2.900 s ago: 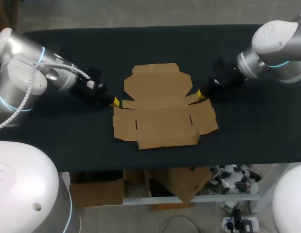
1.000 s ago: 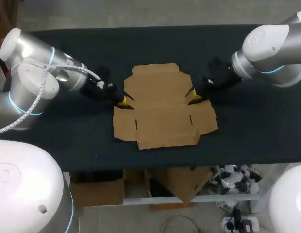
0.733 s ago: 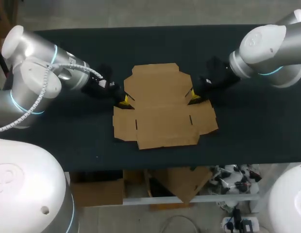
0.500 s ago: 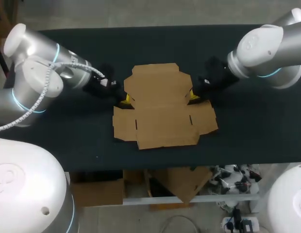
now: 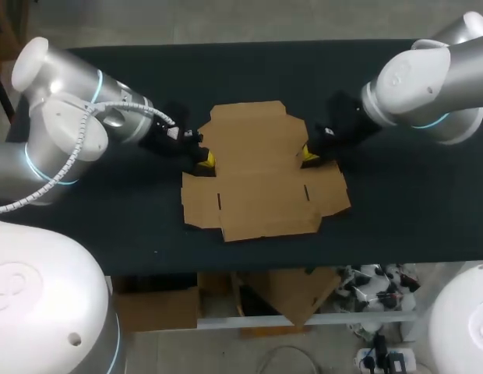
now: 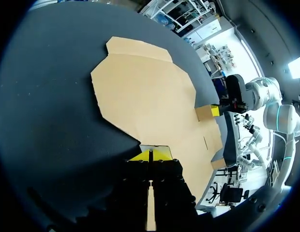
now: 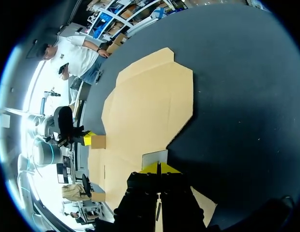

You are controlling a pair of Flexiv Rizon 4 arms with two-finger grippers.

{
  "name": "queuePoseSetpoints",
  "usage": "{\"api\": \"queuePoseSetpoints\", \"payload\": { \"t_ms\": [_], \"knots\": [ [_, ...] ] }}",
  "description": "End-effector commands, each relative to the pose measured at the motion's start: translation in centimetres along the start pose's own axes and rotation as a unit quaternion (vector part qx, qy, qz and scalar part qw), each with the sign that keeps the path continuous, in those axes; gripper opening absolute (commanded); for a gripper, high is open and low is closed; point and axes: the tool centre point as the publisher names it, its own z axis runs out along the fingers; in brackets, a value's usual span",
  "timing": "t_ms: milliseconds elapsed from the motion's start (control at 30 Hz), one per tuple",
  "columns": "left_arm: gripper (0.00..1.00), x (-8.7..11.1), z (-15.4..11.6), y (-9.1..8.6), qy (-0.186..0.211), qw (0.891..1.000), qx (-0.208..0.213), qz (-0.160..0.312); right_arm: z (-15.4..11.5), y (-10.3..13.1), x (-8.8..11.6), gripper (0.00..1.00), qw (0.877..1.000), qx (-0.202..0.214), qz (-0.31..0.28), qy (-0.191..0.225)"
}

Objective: Assemble the packaging by folding the flat box into shape, placing the metal phone stand inside, and closing the box properly

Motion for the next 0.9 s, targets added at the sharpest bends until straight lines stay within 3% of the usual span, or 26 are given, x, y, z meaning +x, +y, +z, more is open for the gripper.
{"api": "queuePoseSetpoints", "payload": {
  "t_ms": [33, 900],
  "knots": [
    [0.0, 0.4, 0.4, -0.1, -0.006, 1.0, 0.0, -0.001, 0.2, -0.1, 0.3, 0.0, 1.0, 0.0, 0.002, -0.01],
    [0.0, 0.3, 2.1, -1.1, -0.022, 1.0, -0.007, -0.009, 1.9, 0.3, 0.7, 0.0, 0.999, 0.017, 0.017, -0.035]
  ]
}}
